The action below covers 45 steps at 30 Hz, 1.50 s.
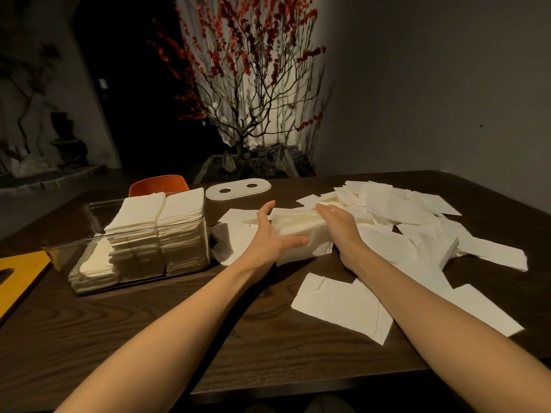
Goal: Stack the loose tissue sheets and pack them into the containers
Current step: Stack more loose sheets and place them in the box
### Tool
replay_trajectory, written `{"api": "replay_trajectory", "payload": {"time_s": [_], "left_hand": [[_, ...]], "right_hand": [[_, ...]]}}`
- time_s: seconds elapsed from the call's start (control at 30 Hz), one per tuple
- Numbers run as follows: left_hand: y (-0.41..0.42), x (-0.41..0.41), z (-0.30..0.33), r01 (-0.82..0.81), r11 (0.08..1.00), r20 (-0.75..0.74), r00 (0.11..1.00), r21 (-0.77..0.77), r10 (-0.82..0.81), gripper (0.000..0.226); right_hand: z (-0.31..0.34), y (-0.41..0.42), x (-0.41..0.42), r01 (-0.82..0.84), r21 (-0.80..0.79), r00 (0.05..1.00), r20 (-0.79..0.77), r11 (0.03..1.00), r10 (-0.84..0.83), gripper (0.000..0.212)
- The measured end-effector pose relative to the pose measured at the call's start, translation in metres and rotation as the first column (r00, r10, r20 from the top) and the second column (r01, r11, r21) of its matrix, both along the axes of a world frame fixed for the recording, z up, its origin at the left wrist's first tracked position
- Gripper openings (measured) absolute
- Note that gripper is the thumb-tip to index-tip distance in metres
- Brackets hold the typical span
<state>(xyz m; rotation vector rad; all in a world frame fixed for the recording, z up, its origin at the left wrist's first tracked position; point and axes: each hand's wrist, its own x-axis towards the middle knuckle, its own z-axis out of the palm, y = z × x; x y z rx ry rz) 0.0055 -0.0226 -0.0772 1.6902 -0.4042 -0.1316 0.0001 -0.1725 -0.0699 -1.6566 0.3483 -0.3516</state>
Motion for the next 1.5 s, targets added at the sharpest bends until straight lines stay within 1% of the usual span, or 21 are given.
{"api": "replay_trajectory", "payload": {"time_s": [0.07,0.1,0.17,0.23,0.27,0.33,0.4,0.43,0.5,0.6,0.67,0.73,0.8,0.9,0.97,1.03,1.13,1.23,1.3,1.4,1.5], "left_hand": [[0.001,0.002,0.001,-0.030,0.998,-0.018,0.999,-0.049,0.029,0.095],[0.003,0.002,0.001,-0.053,0.998,0.020,0.998,-0.030,0.053,0.094],[0.009,0.004,-0.001,-0.108,0.990,0.227,0.970,0.092,0.084,0.096],[0.011,0.004,-0.003,-0.130,0.973,0.453,0.891,0.188,0.032,0.097],[0.010,0.003,-0.003,-0.135,0.966,0.514,0.858,0.222,0.001,0.095],[0.007,0.001,-0.002,-0.160,0.945,0.555,0.832,0.287,-0.028,0.083],[0.007,0.001,-0.002,-0.201,0.912,0.558,0.829,0.356,-0.035,0.067],[0.009,0.001,-0.003,-0.216,0.898,0.550,0.834,0.384,-0.034,0.063],[0.011,0.001,-0.003,-0.229,0.891,0.535,0.844,0.393,-0.019,0.065],[0.009,-0.004,0.000,-0.218,0.933,0.471,0.880,0.286,0.061,0.087],[0.006,-0.008,0.002,-0.194,0.961,0.339,0.933,0.198,0.119,0.100],[0.004,-0.011,0.003,-0.173,0.979,0.174,0.973,0.105,0.153,0.106],[0.001,-0.013,0.005,-0.180,0.983,0.044,0.983,0.037,0.179,0.108],[-0.005,-0.015,0.009,-0.170,0.985,-0.067,0.983,0.040,0.172,0.101],[-0.007,-0.016,0.006,-0.138,0.989,-0.060,0.988,0.059,0.142,0.094],[-0.006,-0.016,0.004,-0.122,0.990,0.014,0.993,0.069,0.121,0.082],[-0.004,-0.016,0.004,-0.147,0.987,0.112,0.984,0.065,0.139,0.069],[0.000,-0.015,0.007,-0.105,0.994,0.013,0.994,0.033,0.104,0.078],[0.002,-0.012,0.007,-0.097,0.995,-0.043,0.994,0.015,0.098,0.082],[0.000,-0.012,0.008,-0.150,0.988,-0.098,0.984,-0.025,0.147,0.085],[-0.006,-0.015,0.004,-0.101,0.995,-0.108,0.989,-0.018,0.099,0.093]], "right_hand": [[-0.001,-0.002,-0.001,0.063,-0.005,0.997,0.052,0.998,-0.063,0.011],[0.001,-0.003,-0.002,0.073,-0.006,0.995,0.064,0.997,-0.072,0.012],[0.002,-0.004,-0.004,0.022,0.028,0.999,0.042,0.999,-0.023,0.016],[0.005,-0.004,-0.006,-0.108,0.144,0.994,0.034,0.984,0.105,0.024],[0.005,-0.004,-0.007,-0.161,0.184,0.987,0.044,0.970,0.155,0.029],[0.005,-0.005,-0.006,-0.199,0.178,0.980,0.062,0.964,0.190,0.034],[0.004,-0.006,-0.005,-0.144,0.145,0.989,0.058,0.979,0.137,0.032],[0.003,-0.007,-0.004,-0.102,0.133,0.994,0.047,0.986,0.097,0.030],[0.002,-0.010,-0.004,-0.061,0.121,0.998,0.032,0.991,0.058,0.028],[0.002,-0.008,-0.006,-0.143,0.150,0.990,0.036,0.978,0.139,0.031],[0.003,-0.004,-0.007,-0.197,0.169,0.980,0.062,0.966,0.189,0.029],[0.003,-0.003,-0.007,-0.198,0.174,0.979,0.085,0.965,0.186,0.027],[0.002,-0.005,-0.005,-0.166,0.192,0.984,0.099,0.967,0.150,0.027],[0.001,-0.004,-0.004,-0.161,0.206,0.986,0.067,0.965,0.150,0.027],[0.001,-0.001,-0.006,-0.194,0.153,0.980,0.068,0.969,0.186,0.028],[0.002,0.002,-0.006,-0.220,0.093,0.971,0.118,0.971,0.209,0.027],[0.004,0.000,-0.005,-0.169,0.054,0.973,0.167,0.984,0.158,0.023],[0.000,-0.004,-0.004,-0.104,0.084,0.993,0.069,0.991,0.099,0.019],[0.000,-0.007,-0.005,-0.095,0.116,0.995,0.021,0.989,0.093,0.022],[0.002,-0.004,-0.008,-0.140,0.106,0.990,0.020,0.985,0.138,0.023],[0.003,0.004,-0.010,-0.166,0.070,0.986,0.043,0.984,0.163,0.020]]}}
